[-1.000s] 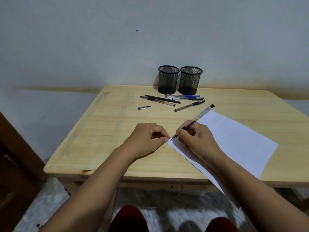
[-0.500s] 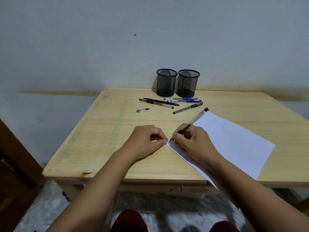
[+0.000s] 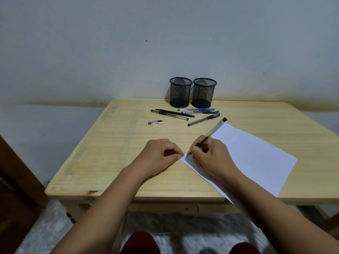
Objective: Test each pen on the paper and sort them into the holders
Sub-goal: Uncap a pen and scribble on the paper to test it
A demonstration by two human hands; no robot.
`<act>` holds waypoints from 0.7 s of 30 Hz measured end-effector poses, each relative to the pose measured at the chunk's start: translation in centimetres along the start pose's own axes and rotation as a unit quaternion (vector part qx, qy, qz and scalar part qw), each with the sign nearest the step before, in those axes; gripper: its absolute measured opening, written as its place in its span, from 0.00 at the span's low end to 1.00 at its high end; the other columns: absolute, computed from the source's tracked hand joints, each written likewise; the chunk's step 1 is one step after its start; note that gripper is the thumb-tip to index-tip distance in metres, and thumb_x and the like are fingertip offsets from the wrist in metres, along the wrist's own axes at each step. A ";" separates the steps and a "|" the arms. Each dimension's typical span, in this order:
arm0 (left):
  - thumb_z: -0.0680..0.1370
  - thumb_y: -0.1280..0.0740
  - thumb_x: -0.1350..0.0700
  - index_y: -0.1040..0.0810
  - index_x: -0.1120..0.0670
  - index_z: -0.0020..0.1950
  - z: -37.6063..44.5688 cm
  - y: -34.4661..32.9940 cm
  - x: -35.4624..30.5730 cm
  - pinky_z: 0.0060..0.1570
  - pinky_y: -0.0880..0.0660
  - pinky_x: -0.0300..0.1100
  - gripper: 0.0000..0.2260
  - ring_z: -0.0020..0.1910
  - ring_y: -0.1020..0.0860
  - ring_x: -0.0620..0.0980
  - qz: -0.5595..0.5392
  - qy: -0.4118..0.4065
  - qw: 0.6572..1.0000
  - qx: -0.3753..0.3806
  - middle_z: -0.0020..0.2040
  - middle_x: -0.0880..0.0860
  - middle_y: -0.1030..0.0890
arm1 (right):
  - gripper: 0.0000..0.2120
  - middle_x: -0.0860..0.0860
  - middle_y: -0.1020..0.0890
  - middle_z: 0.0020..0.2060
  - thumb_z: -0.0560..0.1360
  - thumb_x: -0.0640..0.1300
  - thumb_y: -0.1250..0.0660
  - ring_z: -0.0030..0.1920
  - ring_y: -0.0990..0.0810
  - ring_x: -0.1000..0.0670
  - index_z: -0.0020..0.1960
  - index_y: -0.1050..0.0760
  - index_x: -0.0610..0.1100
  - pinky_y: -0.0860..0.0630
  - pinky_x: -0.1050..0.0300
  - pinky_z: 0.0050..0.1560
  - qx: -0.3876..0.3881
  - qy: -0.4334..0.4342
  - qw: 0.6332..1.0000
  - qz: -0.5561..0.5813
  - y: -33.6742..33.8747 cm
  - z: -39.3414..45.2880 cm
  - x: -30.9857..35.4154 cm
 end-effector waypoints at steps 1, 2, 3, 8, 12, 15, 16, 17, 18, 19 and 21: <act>0.75 0.31 0.55 0.17 0.47 0.48 0.0 0.0 0.0 0.43 0.31 0.28 0.06 0.45 0.23 0.41 0.000 0.000 1.000 0.001 0.45 0.44 0.19 | 0.08 0.52 0.21 0.31 0.73 0.42 0.36 0.33 0.25 0.54 0.38 0.21 0.43 0.30 0.62 0.35 -0.005 -0.002 1.000 0.003 0.0 -0.1 0.0; 0.75 0.31 0.55 0.17 0.46 0.48 0.0 0.0 0.0 0.42 0.32 0.28 0.06 0.45 0.23 0.40 0.001 -0.002 1.000 0.002 0.45 0.44 0.19 | 0.08 0.51 0.21 0.31 0.72 0.42 0.36 0.33 0.25 0.54 0.38 0.21 0.43 0.30 0.61 0.35 -0.007 -0.002 1.000 0.004 0.0 -0.1 0.1; 0.75 0.31 0.55 0.17 0.46 0.48 0.0 0.0 0.0 0.42 0.32 0.28 0.06 0.45 0.23 0.40 0.001 -0.003 1.000 0.001 0.45 0.44 0.19 | 0.08 0.51 0.21 0.31 0.72 0.42 0.36 0.33 0.25 0.54 0.38 0.21 0.42 0.30 0.61 0.35 -0.006 -0.001 1.000 0.002 0.0 -0.1 0.1; 0.75 0.31 0.54 0.17 0.47 0.48 0.1 0.0 0.0 0.44 0.30 0.29 0.06 0.46 0.23 0.42 0.005 -0.001 1.000 0.000 0.46 0.46 0.19 | 0.08 0.48 0.19 0.33 0.73 0.41 0.37 0.35 0.23 0.52 0.38 0.20 0.43 0.28 0.59 0.36 -0.012 -0.003 1.000 -0.006 0.0 0.0 0.2; 0.75 0.31 0.55 0.17 0.47 0.49 -0.1 0.0 0.0 0.43 0.31 0.29 0.06 0.47 0.23 0.42 0.007 -0.001 1.000 0.000 0.47 0.46 0.19 | 0.08 0.47 0.19 0.33 0.73 0.41 0.37 0.35 0.24 0.51 0.38 0.20 0.42 0.30 0.60 0.35 -0.013 -0.005 1.000 -0.007 0.1 0.0 0.4; 0.75 0.31 0.55 0.17 0.47 0.49 0.0 0.0 -0.1 0.43 0.31 0.28 0.06 0.47 0.23 0.42 0.011 0.001 1.000 0.000 0.47 0.46 0.19 | 0.08 0.47 0.19 0.33 0.73 0.40 0.37 0.36 0.22 0.49 0.37 0.21 0.43 0.29 0.59 0.36 -0.019 -0.009 1.000 -0.002 0.1 -0.1 0.5; 0.75 0.31 0.54 0.17 0.47 0.49 0.0 0.0 -0.1 0.43 0.31 0.28 0.06 0.47 0.23 0.42 0.013 0.002 1.000 0.000 0.47 0.46 0.19 | 0.08 0.47 0.19 0.33 0.73 0.40 0.37 0.36 0.22 0.49 0.38 0.21 0.43 0.28 0.59 0.36 -0.021 -0.009 1.000 -0.002 0.1 -0.1 0.5; 0.75 0.31 0.54 0.17 0.47 0.50 0.0 0.0 -0.1 0.43 0.31 0.28 0.06 0.47 0.24 0.42 0.015 0.002 1.000 0.000 0.46 0.45 0.19 | 0.08 0.47 0.19 0.33 0.73 0.41 0.37 0.36 0.22 0.49 0.38 0.21 0.43 0.28 0.59 0.36 -0.020 -0.008 1.000 -0.003 0.1 -0.1 0.5; 0.75 0.31 0.54 0.17 0.47 0.50 0.0 0.0 -0.1 0.43 0.32 0.27 0.06 0.46 0.24 0.42 0.016 0.001 1.000 0.000 0.46 0.45 0.20 | 0.08 0.46 0.18 0.33 0.73 0.41 0.37 0.36 0.22 0.49 0.38 0.21 0.42 0.29 0.59 0.36 -0.019 -0.009 1.000 -0.005 0.1 -0.1 0.5; 0.75 0.31 0.54 0.17 0.47 0.50 0.0 0.0 -0.1 0.43 0.32 0.27 0.06 0.46 0.24 0.41 0.018 0.001 1.000 0.000 0.46 0.45 0.20 | 0.08 0.46 0.18 0.33 0.73 0.41 0.37 0.36 0.23 0.49 0.38 0.21 0.42 0.29 0.59 0.36 -0.019 -0.010 1.000 -0.004 0.1 -0.1 0.5; 0.75 0.31 0.54 0.17 0.47 0.50 -0.1 0.0 -0.2 0.43 0.32 0.27 0.06 0.46 0.24 0.41 0.019 0.000 1.000 0.001 0.46 0.45 0.20 | 0.07 0.46 0.19 0.33 0.73 0.41 0.37 0.35 0.23 0.50 0.38 0.21 0.43 0.29 0.59 0.36 -0.022 -0.010 1.000 -0.001 0.1 -0.1 0.5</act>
Point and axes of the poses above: each hand's wrist, its own z-axis towards the middle knuckle, its own y-axis out of the back of the hand, x = y × z, the point moved 1 cm from there along z, towards the middle knuckle
